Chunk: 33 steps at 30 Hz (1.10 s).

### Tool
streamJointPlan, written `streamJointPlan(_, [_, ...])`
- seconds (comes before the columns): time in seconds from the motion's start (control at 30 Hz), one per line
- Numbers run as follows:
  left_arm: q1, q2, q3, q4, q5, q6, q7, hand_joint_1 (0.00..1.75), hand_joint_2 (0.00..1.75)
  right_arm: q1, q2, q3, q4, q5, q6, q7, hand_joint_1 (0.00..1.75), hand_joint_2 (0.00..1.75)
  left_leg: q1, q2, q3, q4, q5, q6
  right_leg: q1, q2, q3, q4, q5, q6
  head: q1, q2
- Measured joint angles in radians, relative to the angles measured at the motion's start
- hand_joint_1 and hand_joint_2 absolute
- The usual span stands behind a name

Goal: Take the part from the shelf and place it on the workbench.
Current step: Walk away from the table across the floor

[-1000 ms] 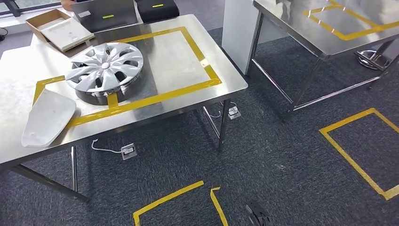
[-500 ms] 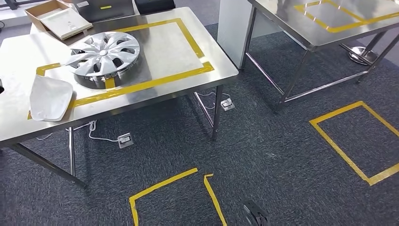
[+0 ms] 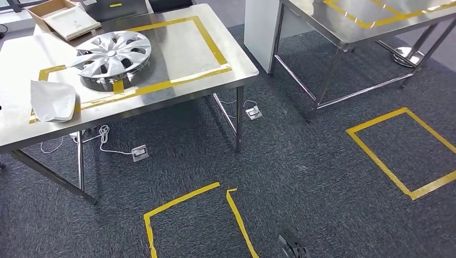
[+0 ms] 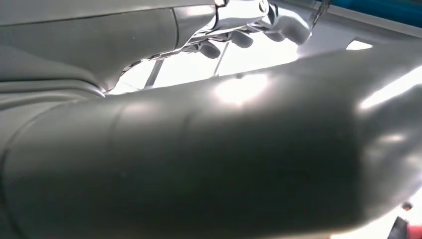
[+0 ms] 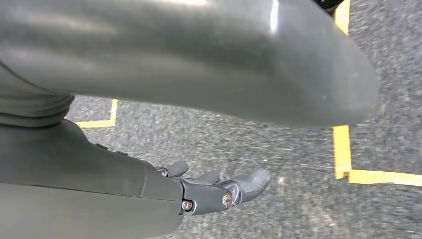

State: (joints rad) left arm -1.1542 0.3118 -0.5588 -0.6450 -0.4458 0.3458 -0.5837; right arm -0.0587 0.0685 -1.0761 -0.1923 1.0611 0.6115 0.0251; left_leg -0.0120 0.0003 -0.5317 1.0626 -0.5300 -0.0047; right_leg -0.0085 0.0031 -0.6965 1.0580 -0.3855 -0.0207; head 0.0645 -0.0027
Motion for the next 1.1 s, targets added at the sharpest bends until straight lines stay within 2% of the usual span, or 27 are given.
streamJointPlan(0.03, [-0.001,0.003,0.001,-0.002,0.000,0.000,-0.001,0.00,0.00,0.000,-0.001,0.000,0.000,0.003,0.000,0.006,0.00,0.00,-0.004,0.000,0.009,-0.024,-0.005,0.004,-0.003,0.000,0.000,-0.006,0.011,0.008,0.000,0.000])
streamJointPlan(0.1, [0.000,0.008,0.002,-0.001,0.001,0.001,-0.002,0.00,0.00,0.002,-0.007,0.000,0.000,0.009,0.000,0.016,0.00,0.00,-0.006,0.003,0.000,-0.041,0.019,0.013,-0.007,0.002,-0.002,-0.018,0.026,0.022,-0.003,0.000])
streamJointPlan(0.13, [0.002,0.009,0.002,-0.001,0.002,0.001,-0.002,0.00,0.00,0.004,-0.008,0.000,0.000,0.011,0.001,0.021,0.00,0.00,-0.004,0.005,-0.005,-0.049,0.035,0.020,-0.007,0.002,-0.007,-0.013,0.012,0.027,-0.004,0.000])
streamJointPlan(0.17, [0.004,0.010,0.002,-0.001,0.002,0.002,-0.002,0.00,0.00,0.005,-0.011,0.000,0.000,0.013,0.004,0.025,0.00,0.00,-0.001,0.007,-0.014,-0.055,0.052,0.026,-0.007,0.003,-0.017,0.010,-0.021,0.031,-0.004,0.000])
streamJointPlan(0.2, [0.006,0.011,0.004,-0.002,0.003,0.002,-0.003,0.00,0.00,0.005,-0.013,0.000,0.000,0.015,0.008,0.028,0.00,0.00,0.002,0.008,-0.026,-0.058,0.067,0.030,-0.008,0.002,-0.029,0.054,-0.072,0.034,-0.003,0.000])
streamJointPlan(0.23, [0.008,0.013,0.006,-0.002,0.003,0.004,-0.003,0.00,0.00,0.005,-0.015,0.000,0.000,0.016,0.012,0.031,0.00,0.00,0.002,0.007,-0.042,-0.058,0.081,0.033,-0.008,0.001,-0.042,0.113,-0.125,0.037,-0.002,0.000])
streamJointPlan(0.27, [0.010,0.016,0.008,-0.002,0.003,0.005,-0.003,0.00,0.00,0.005,-0.018,0.000,0.000,0.017,0.015,0.033,0.00,0.00,0.003,0.007,-0.059,-0.057,0.093,0.033,-0.008,0.001,-0.052,0.172,-0.162,0.039,-0.001,0.000])
streamJointPlan(0.3, [0.015,0.020,0.010,-0.002,0.003,0.006,-0.003,0.00,0.00,0.004,-0.022,0.000,0.000,0.019,0.015,0.036,0.00,0.00,0.003,0.007,-0.076,-0.055,0.106,0.032,-0.009,0.001,-0.052,0.218,-0.174,0.042,-0.001,0.000])
streamJointPlan(0.33, [0.022,0.024,0.013,-0.002,0.003,0.008,-0.003,0.00,0.00,0.004,-0.026,0.000,0.000,0.022,0.015,0.040,0.00,0.00,0.004,0.007,-0.094,-0.053,0.118,0.030,-0.009,0.001,-0.041,0.238,-0.163,0.044,-0.001,0.000])
streamJointPlan(0.37, [0.032,0.030,0.016,-0.002,0.004,0.010,-0.004,0.00,0.00,0.003,-0.030,0.001,-0.001,0.024,0.015,0.045,0.00,0.00,0.005,0.007,-0.113,-0.049,0.130,0.028,-0.009,0.001,-0.014,0.227,-0.136,0.046,0.000,0.000])
streamJointPlan(0.4, [0.041,0.035,0.019,-0.002,0.005,0.012,-0.005,0.00,0.00,0.002,-0.033,0.001,-0.001,0.027,0.015,0.049,0.00,0.00,0.007,0.007,-0.131,-0.043,0.141,0.023,-0.010,0.001,0.028,0.186,-0.115,0.047,0.001,0.000])
streamJointPlan(0.43, [0.050,0.041,0.022,-0.004,0.006,0.015,-0.006,0.00,0.00,0.000,-0.036,0.001,-0.001,0.028,0.015,0.052,0.00,0.00,0.007,0.007,-0.149,-0.036,0.150,0.017,-0.008,0.001,0.078,0.125,-0.115,0.046,0.004,0.000])
streamJointPlan(0.5, [0.060,0.054,0.030,-0.006,0.011,0.020,-0.010,0.00,0.00,-0.002,-0.040,0.001,-0.002,0.030,0.015,0.054,0.00,0.00,0.007,0.007,-0.169,-0.025,0.165,0.004,-0.004,0.004,0.143,0.027,-0.142,0.032,0.011,0.000])
streamJointPlan(0.53, [0.062,0.059,0.034,-0.006,0.013,0.022,-0.013,0.00,0.00,-0.002,-0.042,0.001,-0.002,0.030,0.015,0.055,0.00,0.00,0.007,0.008,-0.172,-0.024,0.173,-0.002,0.000,0.006,0.152,0.006,-0.153,0.022,0.012,0.000])
streamJointPlan(0.6, [0.072,0.066,0.043,-0.004,0.020,0.024,-0.019,0.00,0.00,0.000,-0.044,0.001,-0.003,0.030,0.015,0.056,0.00,0.00,0.010,0.008,-0.173,-0.026,0.185,-0.013,0.001,0.004,0.143,0.000,-0.141,0.004,0.011,0.000])
streamJointPlan(0.63, [0.079,0.069,0.046,-0.001,0.023,0.025,-0.023,0.00,0.00,-0.001,-0.046,0.001,-0.003,0.029,0.015,0.057,0.00,0.00,0.011,0.006,-0.178,-0.020,0.175,-0.019,0.000,0.003,0.137,-0.001,-0.130,-0.004,0.010,0.000])
streamJointPlan(0.67, [0.086,0.073,0.049,0.002,0.026,0.027,-0.026,0.00,0.00,-0.001,-0.047,0.001,-0.003,0.028,0.015,0.058,0.00,0.00,0.013,0.005,-0.186,0.000,0.145,-0.025,-0.002,0.000,0.128,-0.003,-0.119,-0.010,0.009,0.000])
streamJointPlan(0.7, [0.094,0.076,0.051,0.006,0.029,0.029,-0.029,0.00,0.00,-0.001,-0.048,0.001,-0.003,0.027,0.014,0.058,0.00,0.00,0.015,0.004,-0.199,0.042,0.099,-0.030,-0.003,-0.001,0.117,-0.004,-0.107,-0.014,0.008,0.000])
streamJointPlan(0.77, [0.111,0.079,0.058,0.019,0.035,0.032,-0.035,0.00,0.00,-0.001,-0.051,0.001,-0.003,0.024,0.014,0.057,0.00,0.00,0.017,0.003,-0.224,0.165,0.005,-0.039,-0.003,-0.002,0.091,-0.004,-0.084,-0.016,0.006,0.000])
streamJointPlan(0.8, [0.123,0.080,0.062,0.028,0.039,0.033,-0.037,0.00,0.00,-0.001,-0.052,0.001,-0.003,0.022,0.014,0.056,0.00,0.00,0.017,0.003,-0.228,0.220,-0.016,-0.040,-0.003,-0.002,0.076,-0.004,-0.071,-0.016,0.006,0.000])
streamJointPlan(0.83, [0.136,0.080,0.067,0.039,0.044,0.031,-0.040,0.00,0.00,-0.001,-0.053,0.001,-0.003,0.020,0.015,0.055,0.00,0.00,0.017,0.003,-0.220,0.249,-0.014,-0.040,-0.003,-0.003,0.060,-0.004,-0.060,-0.015,0.005,0.000])
streamJointPlan(0.87, [0.149,0.080,0.071,0.051,0.051,0.024,-0.042,0.00,0.00,0.000,-0.054,0.001,-0.003,0.017,0.015,0.054,0.00,0.00,0.017,0.003,-0.197,0.246,0.004,-0.039,-0.003,-0.003,0.044,-0.003,-0.048,-0.013,0.006,0.000])
streamJointPlan(0.9, [0.160,0.080,0.075,0.063,0.059,0.015,-0.045,0.00,0.00,0.000,-0.054,0.001,-0.003,0.015,0.015,0.054,0.00,0.00,0.017,0.003,-0.157,0.208,0.027,-0.035,-0.003,-0.002,0.030,-0.003,-0.038,-0.011,0.006,0.000])
streamJointPlan(0.93, [0.170,0.080,0.080,0.075,0.067,0.006,-0.047,0.00,0.00,0.001,-0.055,0.001,-0.003,0.014,0.015,0.054,0.00,0.00,0.017,0.003,-0.106,0.145,0.031,-0.030,-0.002,-0.002,0.017,-0.003,-0.028,-0.008,0.006,0.000])
streamJointPlan(1.0, [0.186,0.081,0.092,0.099,0.080,-0.010,-0.050,0.00,0.00,0.002,-0.058,0.001,-0.003,0.011,0.014,0.053,0.00,0.00,0.011,0.003,-0.018,0.019,0.010,-0.019,-0.002,-0.002,0.005,-0.005,-0.010,0.002,0.010,0.000])
streamJointPlan(1.03, [0.194,0.082,0.099,0.114,0.085,-0.016,-0.048,0.00,0.00,0.003,-0.060,0.000,-0.003,0.010,0.014,0.052,0.00,0.00,0.007,0.003,0.002,-0.017,-0.005,-0.013,-0.003,-0.001,0.004,-0.009,-0.002,0.009,0.012,0.000])
streamJointPlan(1.1, [0.218,0.085,0.115,0.149,0.100,-0.032,-0.034,0.00,0.00,0.005,-0.062,0.000,-0.003,0.008,0.014,0.052,0.00,0.00,0.003,0.004,0.006,-0.037,0.005,0.002,-0.007,0.000,0.007,-0.019,0.013,0.023,0.015,0.000])
